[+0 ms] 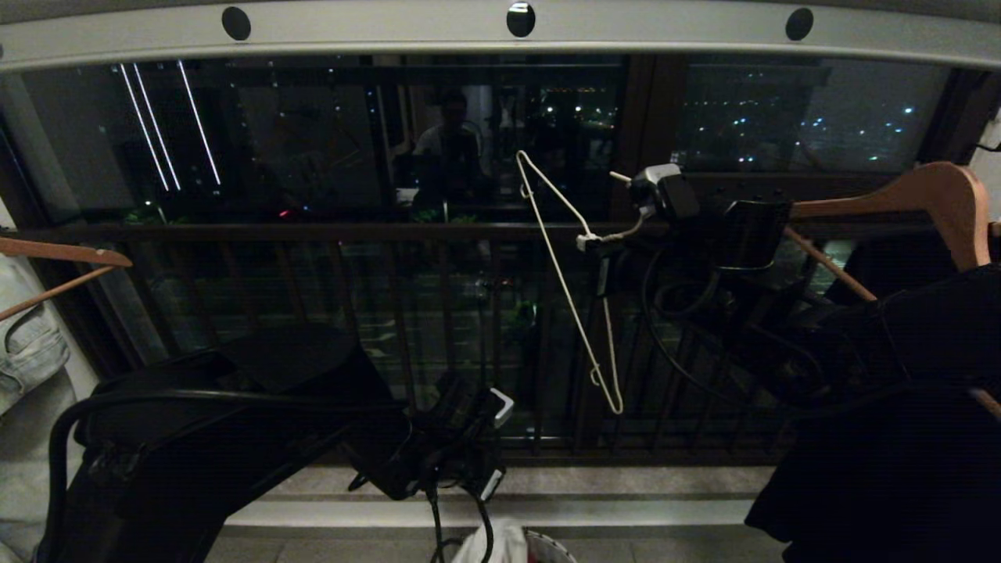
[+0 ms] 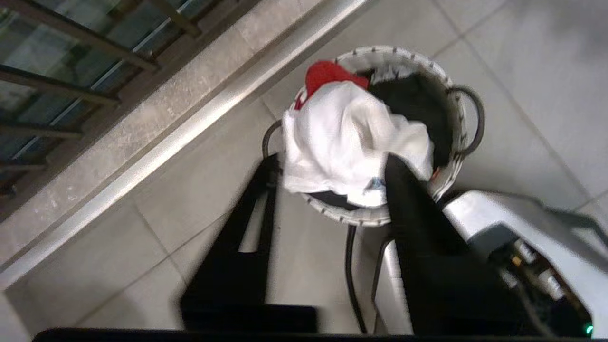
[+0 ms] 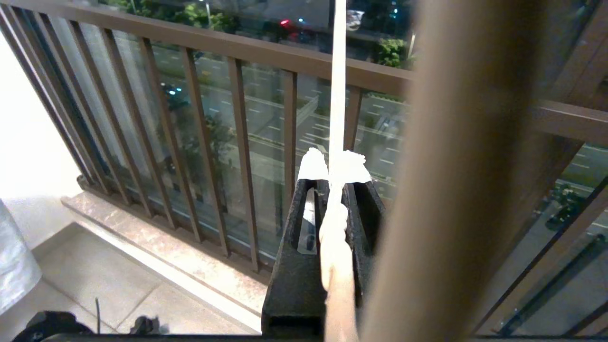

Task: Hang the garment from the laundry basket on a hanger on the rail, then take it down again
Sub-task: Put clothes in the basket, then hang the clothes rack on the clothesline

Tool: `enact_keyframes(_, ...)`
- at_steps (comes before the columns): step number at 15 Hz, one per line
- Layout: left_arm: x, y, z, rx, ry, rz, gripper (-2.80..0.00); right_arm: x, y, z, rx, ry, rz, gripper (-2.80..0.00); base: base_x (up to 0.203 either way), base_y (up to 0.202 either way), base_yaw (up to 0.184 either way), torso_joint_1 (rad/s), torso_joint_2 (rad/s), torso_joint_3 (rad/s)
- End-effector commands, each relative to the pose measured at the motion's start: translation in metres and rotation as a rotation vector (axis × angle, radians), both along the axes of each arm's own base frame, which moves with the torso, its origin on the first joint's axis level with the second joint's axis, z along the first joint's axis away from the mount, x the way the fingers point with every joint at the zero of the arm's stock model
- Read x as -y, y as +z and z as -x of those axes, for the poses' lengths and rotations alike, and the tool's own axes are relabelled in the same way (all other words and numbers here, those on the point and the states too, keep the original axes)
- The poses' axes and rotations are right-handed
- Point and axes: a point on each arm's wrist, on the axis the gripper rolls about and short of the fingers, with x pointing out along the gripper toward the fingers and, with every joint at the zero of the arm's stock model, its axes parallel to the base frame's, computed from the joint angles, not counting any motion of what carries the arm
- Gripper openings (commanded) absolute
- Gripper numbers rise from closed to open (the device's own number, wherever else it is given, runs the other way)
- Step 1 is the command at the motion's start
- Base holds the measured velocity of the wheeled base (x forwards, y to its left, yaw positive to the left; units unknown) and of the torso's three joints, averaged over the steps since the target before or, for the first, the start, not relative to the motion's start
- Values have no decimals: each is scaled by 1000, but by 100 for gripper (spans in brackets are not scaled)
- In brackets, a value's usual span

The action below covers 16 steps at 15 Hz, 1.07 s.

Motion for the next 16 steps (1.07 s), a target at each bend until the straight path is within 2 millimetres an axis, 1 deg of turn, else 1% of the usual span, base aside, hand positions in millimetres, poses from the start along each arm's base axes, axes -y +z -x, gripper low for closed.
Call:
enact_keyframes(1,-3,3,3,2,-6,-7,0,0,1,0,6,2,-2,-280,0,0,0,0,0,0)
enact_keyframes(3,-12,16,16,3,-8,-10,0,0,1,0,5,1,-2,-280,0,0,0,0,0,0)
enact_keyframes(6,-33,43,45,8,2,6,0,-2,-6,-3,-10,2,6,-280,0,0,0,0,0,0)
enact_keyframes(7,-39,52,53,25,9,24,-280,-3,-9,-3,-18,2,13,-280,0,0,0,0,0,0)
enact_keyframes(10,-53,82,73,82,2,81,-280,-5,-19,-7,-41,4,25,-280,0,0,0,0,0,0)
enact_keyframes(12,-59,102,81,139,-39,80,-280,-7,-23,-5,-57,9,36,-280,0,0,0,0,0,0)
enact_keyframes(13,-64,117,88,164,-63,67,-280,-6,-27,-4,-81,9,45,-280,0,0,0,0,0,0)
enact_keyframes(15,-76,146,104,201,-74,73,-280,1,-25,10,-122,12,45,-280,0,0,0,0,0,0)
enact_keyframes(16,-85,163,109,232,-63,88,-280,-1,-21,17,-135,22,40,-280,0,0,0,0,0,0)
